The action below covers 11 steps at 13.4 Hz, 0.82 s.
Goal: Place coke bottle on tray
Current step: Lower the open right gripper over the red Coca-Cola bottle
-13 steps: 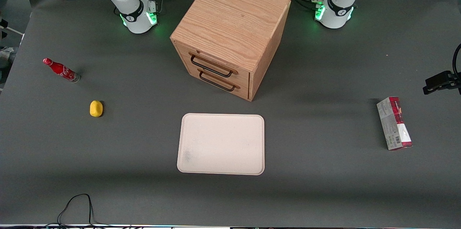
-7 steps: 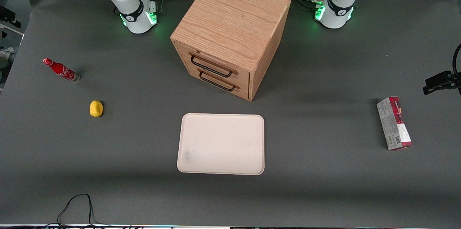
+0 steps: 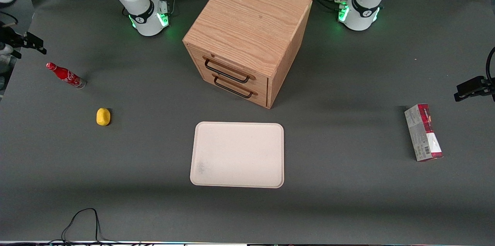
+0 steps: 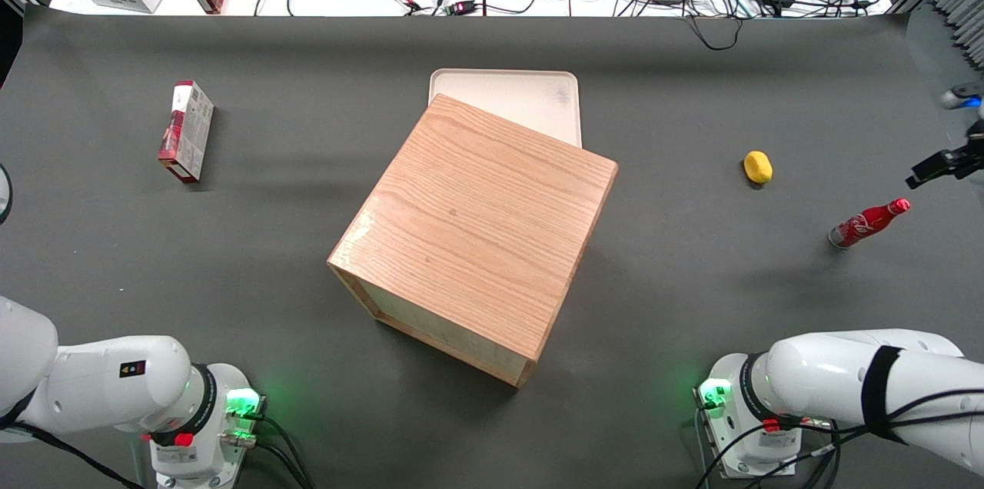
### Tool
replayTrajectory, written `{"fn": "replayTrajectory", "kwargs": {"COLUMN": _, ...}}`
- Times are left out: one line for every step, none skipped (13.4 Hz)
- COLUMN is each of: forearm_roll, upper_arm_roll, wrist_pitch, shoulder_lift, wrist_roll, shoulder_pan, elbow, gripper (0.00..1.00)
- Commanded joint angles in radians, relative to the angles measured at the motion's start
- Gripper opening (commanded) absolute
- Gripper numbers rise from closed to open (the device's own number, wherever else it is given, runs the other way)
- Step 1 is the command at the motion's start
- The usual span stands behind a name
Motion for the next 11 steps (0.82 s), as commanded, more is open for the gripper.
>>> {"fn": "replayTrajectory", "kwargs": {"forearm_roll": -0.003, "upper_arm_roll": -0.05, "wrist_pitch": 0.168, "shoulder_lift": 0.108, "wrist_roll": -0.044, "shoulder_pan": 0.004, "elbow": -0.06, "gripper": 1.0}}
{"fn": "replayTrajectory", "kwargs": {"forearm_roll": 0.02, "upper_arm_roll": -0.062, "wrist_pitch": 0.203, "shoulder_lift": 0.134, "wrist_roll": -0.062, "shoulder_pan": 0.003, "elbow": -0.079, "gripper": 1.0}}
{"fn": "replayTrajectory", "kwargs": {"forearm_roll": 0.063, "upper_arm_roll": -0.072, "wrist_pitch": 0.208, "shoulder_lift": 0.154, "wrist_roll": -0.099, "shoulder_pan": 0.003, "elbow": -0.083, "gripper": 1.0}}
{"fn": "replayTrajectory", "kwargs": {"forearm_roll": 0.111, "upper_arm_roll": -0.073, "wrist_pitch": 0.21, "shoulder_lift": 0.176, "wrist_roll": -0.143, "shoulder_pan": 0.003, "elbow": -0.083, "gripper": 1.0}}
{"fn": "replayTrajectory", "kwargs": {"forearm_roll": 0.149, "upper_arm_roll": -0.073, "wrist_pitch": 0.21, "shoulder_lift": 0.199, "wrist_roll": -0.179, "shoulder_pan": 0.001, "elbow": -0.083, "gripper": 1.0}}
{"fn": "replayTrajectory", "kwargs": {"forearm_roll": 0.169, "upper_arm_roll": -0.087, "wrist_pitch": 0.213, "shoulder_lift": 0.222, "wrist_roll": -0.2, "shoulder_pan": 0.001, "elbow": -0.083, "gripper": 1.0}}
{"fn": "replayTrajectory", "kwargs": {"forearm_roll": 0.172, "upper_arm_roll": -0.093, "wrist_pitch": 0.233, "shoulder_lift": 0.229, "wrist_roll": -0.216, "shoulder_pan": 0.001, "elbow": -0.083, "gripper": 1.0}}
{"fn": "replayTrajectory", "kwargs": {"forearm_roll": 0.172, "upper_arm_roll": -0.093, "wrist_pitch": 0.237, "shoulder_lift": 0.231, "wrist_roll": -0.217, "shoulder_pan": 0.003, "elbow": -0.082, "gripper": 1.0}}
{"fn": "replayTrajectory", "kwargs": {"forearm_roll": 0.172, "upper_arm_roll": -0.093, "wrist_pitch": 0.237, "shoulder_lift": 0.234, "wrist_roll": -0.219, "shoulder_pan": 0.003, "elbow": -0.08, "gripper": 1.0}}
{"fn": "replayTrajectory", "kwargs": {"forearm_roll": 0.171, "upper_arm_roll": -0.095, "wrist_pitch": 0.239, "shoulder_lift": 0.236, "wrist_roll": -0.219, "shoulder_pan": 0.003, "elbow": -0.079, "gripper": 1.0}}
{"fn": "replayTrajectory", "kwargs": {"forearm_roll": 0.169, "upper_arm_roll": -0.093, "wrist_pitch": 0.244, "shoulder_lift": 0.236, "wrist_roll": -0.217, "shoulder_pan": 0.004, "elbow": -0.079, "gripper": 1.0}}
